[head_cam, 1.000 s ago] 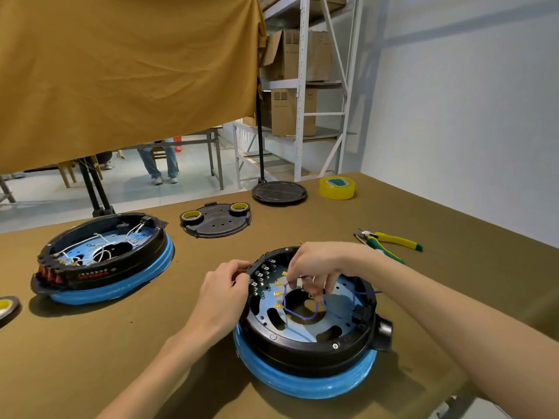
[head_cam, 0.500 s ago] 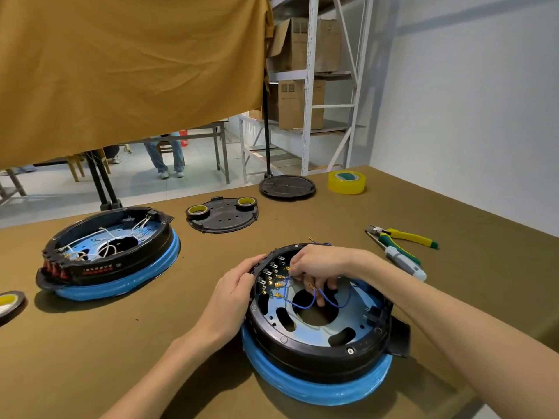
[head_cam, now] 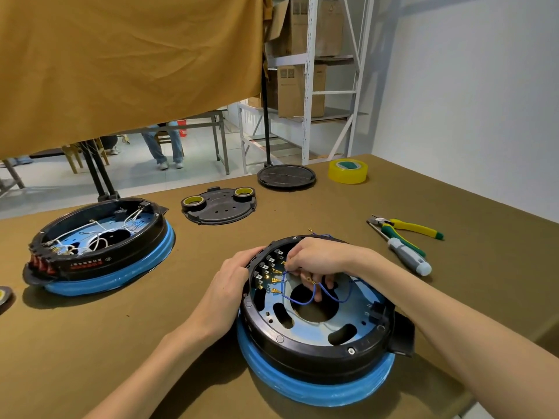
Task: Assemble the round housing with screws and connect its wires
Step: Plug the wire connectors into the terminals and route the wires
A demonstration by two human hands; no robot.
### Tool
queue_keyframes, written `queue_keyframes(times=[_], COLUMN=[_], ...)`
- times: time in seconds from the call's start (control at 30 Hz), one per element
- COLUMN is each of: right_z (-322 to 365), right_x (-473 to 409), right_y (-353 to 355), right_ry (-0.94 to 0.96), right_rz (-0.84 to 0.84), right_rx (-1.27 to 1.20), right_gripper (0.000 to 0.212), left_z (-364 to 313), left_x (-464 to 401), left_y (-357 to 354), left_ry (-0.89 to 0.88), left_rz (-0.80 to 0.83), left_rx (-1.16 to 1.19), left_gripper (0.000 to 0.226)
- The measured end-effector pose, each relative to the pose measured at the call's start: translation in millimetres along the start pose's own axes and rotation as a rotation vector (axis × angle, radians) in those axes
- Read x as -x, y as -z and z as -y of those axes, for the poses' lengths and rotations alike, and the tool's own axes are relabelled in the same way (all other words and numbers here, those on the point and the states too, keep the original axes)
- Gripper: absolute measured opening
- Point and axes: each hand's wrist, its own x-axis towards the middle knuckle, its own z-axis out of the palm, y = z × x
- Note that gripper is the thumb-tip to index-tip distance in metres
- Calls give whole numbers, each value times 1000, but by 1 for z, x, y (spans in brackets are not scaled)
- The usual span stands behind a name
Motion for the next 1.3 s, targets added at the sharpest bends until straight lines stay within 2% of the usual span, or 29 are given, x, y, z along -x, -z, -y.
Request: queue_keyframes(times=[0.17,0.33,0.5,0.67,0.77,1.3], right_z=[-4,-9,-8,-5,-5,-5], right_x=[-2,-1,3,4,3,-2], right_y=[-7,-17,-22,-29,-29,-27], right_ry=[28,69,89,121,166,222], right_rz=[-58,-224,-383,-612,-617,-577], right_rx=[-19,-37,30,259,295,163], right_gripper=[29,35,27,15,17,18], left_z=[1,-4,-6,-4,-4,-5], left_x=[-1,1,2,2,1,1], left_y=[0,-1,-1,1,2,0], left_ry=[2,-6,-17,-50,-55,-43], left_rz=[-8,-13,-10,15,10,1], left_rx=[37,64,82,22,20,3], left_gripper=[52,54,54,55,54,58])
